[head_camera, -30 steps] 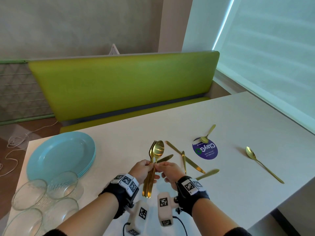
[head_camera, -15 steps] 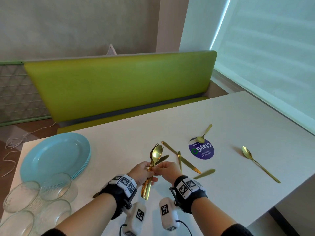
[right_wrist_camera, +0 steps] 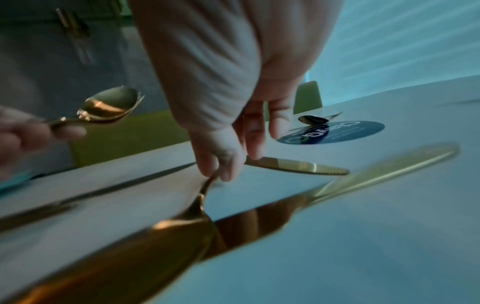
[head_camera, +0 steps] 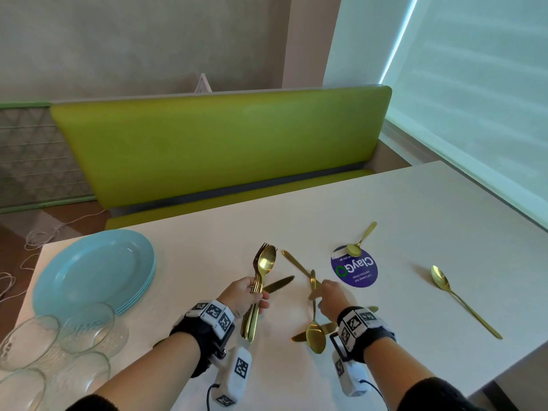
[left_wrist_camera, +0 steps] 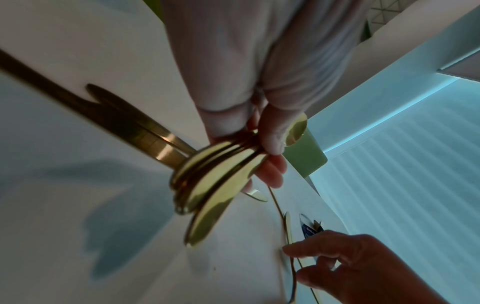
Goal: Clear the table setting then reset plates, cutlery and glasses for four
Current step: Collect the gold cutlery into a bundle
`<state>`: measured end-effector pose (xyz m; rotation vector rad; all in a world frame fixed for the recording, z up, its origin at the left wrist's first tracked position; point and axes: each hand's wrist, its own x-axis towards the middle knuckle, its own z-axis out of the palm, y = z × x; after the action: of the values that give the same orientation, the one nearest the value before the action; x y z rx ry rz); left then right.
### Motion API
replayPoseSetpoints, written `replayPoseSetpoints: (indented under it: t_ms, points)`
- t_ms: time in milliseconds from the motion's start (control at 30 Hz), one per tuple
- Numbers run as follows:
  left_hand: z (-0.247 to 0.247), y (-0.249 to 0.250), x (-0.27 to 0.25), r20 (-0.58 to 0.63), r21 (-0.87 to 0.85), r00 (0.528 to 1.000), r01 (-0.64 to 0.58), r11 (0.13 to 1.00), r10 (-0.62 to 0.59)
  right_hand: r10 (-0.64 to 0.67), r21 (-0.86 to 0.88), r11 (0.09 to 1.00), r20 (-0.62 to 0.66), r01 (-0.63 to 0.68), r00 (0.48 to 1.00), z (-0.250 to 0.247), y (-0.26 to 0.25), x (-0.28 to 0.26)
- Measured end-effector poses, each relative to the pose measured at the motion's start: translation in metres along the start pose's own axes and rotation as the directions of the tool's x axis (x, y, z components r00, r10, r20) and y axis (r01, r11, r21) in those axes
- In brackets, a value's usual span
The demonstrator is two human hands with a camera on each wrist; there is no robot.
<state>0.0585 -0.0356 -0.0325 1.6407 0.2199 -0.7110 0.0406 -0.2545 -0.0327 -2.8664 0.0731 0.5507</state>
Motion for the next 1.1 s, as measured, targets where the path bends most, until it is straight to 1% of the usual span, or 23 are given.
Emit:
replayPoseSetpoints:
  t_ms: [133, 267, 333, 400, 500, 533, 600, 633, 667, 700, 733, 800, 867, 900, 933, 967, 1000, 1100]
  points:
    - [0.001, 0.000, 0.004, -0.005, -0.015, 1.000, 0.021, 1.000, -0.021, -0.121, -0.098, 0.988, 0.000, 0.121, 0.993, 0.003, 0.000, 0.004]
    - [0.000, 0.001, 0.003, -0.029, -0.049, 0.999, 0.036, 0.998, -0.038, -0.202, -0.268, 0.940, 0.061, 0.211, 0.978, 0.002, -0.004, 0.006]
    - [0.000, 0.002, 0.002, -0.048, -0.093, 0.998, 0.039, 0.995, -0.044, -0.232, -0.319, 0.915, 0.082, 0.246, 0.969, 0.000, -0.007, 0.006]
    - [-0.001, 0.003, 0.001, -0.076, -0.131, 0.996, 0.030, 0.991, -0.041, -0.256, -0.340, 0.901, 0.086, 0.270, 0.963, -0.002, -0.009, 0.005]
    - [-0.003, 0.004, -0.002, -0.136, -0.159, 0.990, 0.015, 0.987, -0.037, -0.270, -0.290, 0.919, 0.023, 0.265, 0.962, -0.009, -0.013, 0.003]
    - [-0.004, 0.004, -0.004, -0.152, -0.171, 0.988, 0.013, 0.985, -0.040, -0.257, -0.261, 0.934, -0.009, 0.246, 0.966, -0.013, -0.015, 0.001]
    - [-0.007, 0.004, -0.007, -0.176, -0.211, 0.983, 0.006, 0.977, -0.044, -0.173, -0.144, 0.977, -0.089, 0.160, 0.981, -0.023, -0.019, -0.003]
    - [-0.007, 0.004, -0.007, -0.184, -0.229, 0.982, 0.005, 0.973, -0.048, -0.104, -0.038, 0.994, -0.121, 0.100, 0.987, -0.029, -0.020, -0.003]
    - [-0.008, 0.005, -0.009, -0.187, -0.240, 0.981, 0.003, 0.971, -0.049, -0.028, 0.109, 0.993, -0.145, 0.044, 0.989, -0.033, -0.023, -0.005]
    - [-0.007, 0.004, -0.012, -0.182, -0.246, 0.982, 0.000, 0.969, -0.046, 0.038, 0.284, 0.959, -0.149, 0.005, 0.988, -0.036, -0.025, -0.007]
    - [-0.006, 0.005, -0.014, -0.170, -0.243, 0.985, -0.005, 0.970, -0.037, 0.083, 0.442, 0.897, -0.131, -0.016, 0.988, -0.038, -0.029, -0.010]
    - [-0.002, 0.006, -0.019, -0.132, -0.229, 0.991, -0.016, 0.973, -0.015, 0.109, 0.672, 0.738, -0.033, -0.058, 0.993, -0.037, -0.042, -0.021]
    - [0.003, 0.008, -0.026, -0.082, -0.223, 0.997, -0.012, 0.975, -0.006, 0.085, 0.844, 0.522, 0.093, -0.123, 0.992, -0.033, -0.057, -0.033]
    - [0.005, 0.009, -0.029, -0.051, -0.230, 0.999, -0.011, 0.973, -0.001, 0.071, 0.893, 0.421, 0.146, -0.162, 0.987, -0.030, -0.063, -0.039]
    - [0.008, 0.010, -0.032, -0.023, -0.233, 1.000, -0.011, 0.972, 0.006, 0.060, 0.913, 0.358, 0.184, -0.194, 0.981, -0.027, -0.067, -0.044]
    - [0.010, 0.010, -0.036, 0.002, -0.224, 1.000, -0.014, 0.974, 0.014, 0.051, 0.915, 0.345, 0.205, -0.210, 0.977, -0.023, -0.070, -0.048]
    - [0.012, 0.011, -0.039, 0.017, -0.203, 1.000, -0.018, 0.979, 0.022, 0.048, 0.909, 0.356, 0.213, -0.216, 0.976, -0.019, -0.073, -0.051]
    - [0.017, 0.010, -0.044, 0.025, -0.141, 0.999, -0.043, 0.989, 0.047, 0.085, 0.895, 0.402, 0.174, -0.194, 0.981, -0.010, -0.076, -0.061]
